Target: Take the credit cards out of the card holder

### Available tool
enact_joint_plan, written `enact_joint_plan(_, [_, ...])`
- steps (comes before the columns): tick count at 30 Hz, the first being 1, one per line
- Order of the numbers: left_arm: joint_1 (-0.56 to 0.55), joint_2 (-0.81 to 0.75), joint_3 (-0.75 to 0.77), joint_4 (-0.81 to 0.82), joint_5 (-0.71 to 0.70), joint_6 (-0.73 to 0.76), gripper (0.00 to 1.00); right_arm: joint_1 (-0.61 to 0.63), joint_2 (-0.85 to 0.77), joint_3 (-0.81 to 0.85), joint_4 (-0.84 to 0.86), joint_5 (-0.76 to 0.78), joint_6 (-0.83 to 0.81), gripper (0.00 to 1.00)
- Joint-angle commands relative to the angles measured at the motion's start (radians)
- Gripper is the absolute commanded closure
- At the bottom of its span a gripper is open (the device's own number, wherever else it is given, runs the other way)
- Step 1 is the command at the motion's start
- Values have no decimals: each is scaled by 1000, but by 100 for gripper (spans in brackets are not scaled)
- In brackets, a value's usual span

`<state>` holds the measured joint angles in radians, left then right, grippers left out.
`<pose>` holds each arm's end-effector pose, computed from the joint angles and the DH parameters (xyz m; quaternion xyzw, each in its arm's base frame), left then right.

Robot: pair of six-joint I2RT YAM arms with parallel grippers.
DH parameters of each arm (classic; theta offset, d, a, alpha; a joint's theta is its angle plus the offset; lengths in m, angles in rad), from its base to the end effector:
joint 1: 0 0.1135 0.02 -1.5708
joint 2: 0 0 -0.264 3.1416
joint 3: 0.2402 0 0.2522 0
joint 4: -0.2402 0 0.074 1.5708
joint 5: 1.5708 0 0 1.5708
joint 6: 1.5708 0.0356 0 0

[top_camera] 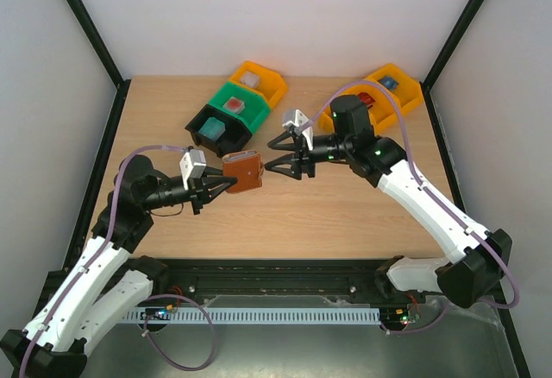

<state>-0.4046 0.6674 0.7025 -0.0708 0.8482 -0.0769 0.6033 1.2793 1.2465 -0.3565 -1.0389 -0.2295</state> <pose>0.1300 -0.0847 0.3420 0.3889 0.6005 -0.4385 0.5440 0.2099 0.1819 0.3834 -0.5445 0.5475 0.4949 0.3985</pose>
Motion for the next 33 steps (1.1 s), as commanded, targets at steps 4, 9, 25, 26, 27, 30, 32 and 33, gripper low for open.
enact_joint_plan(4, [-12,-10,0,71,43,23,98,6,-26,-25,121,-78,87,46])
enact_joint_plan(9, [-14,-12,-1,72,45,22,98,26,-32,-31,141,-80,97,47])
enact_joint_plan(25, [-19,-23,-13,81,52,21,98,94,-10,-14,126,-41,70,43])
enact_joint_plan(26, [-20,-23,-14,81,51,22,98,97,-7,-9,114,-48,60,42])
enact_joint_plan(27, [-20,-23,-13,81,51,22,98,97,-5,-2,104,-64,50,41])
enact_joint_plan(30, [-20,-22,-8,78,46,25,98,101,2,12,71,-139,16,36])
enact_joint_plan(32, [-22,-21,-8,82,40,20,98,106,9,20,39,-158,-6,32])
enact_joint_plan(33, [-21,-21,-10,85,37,19,98,111,11,21,33,-152,-7,32])
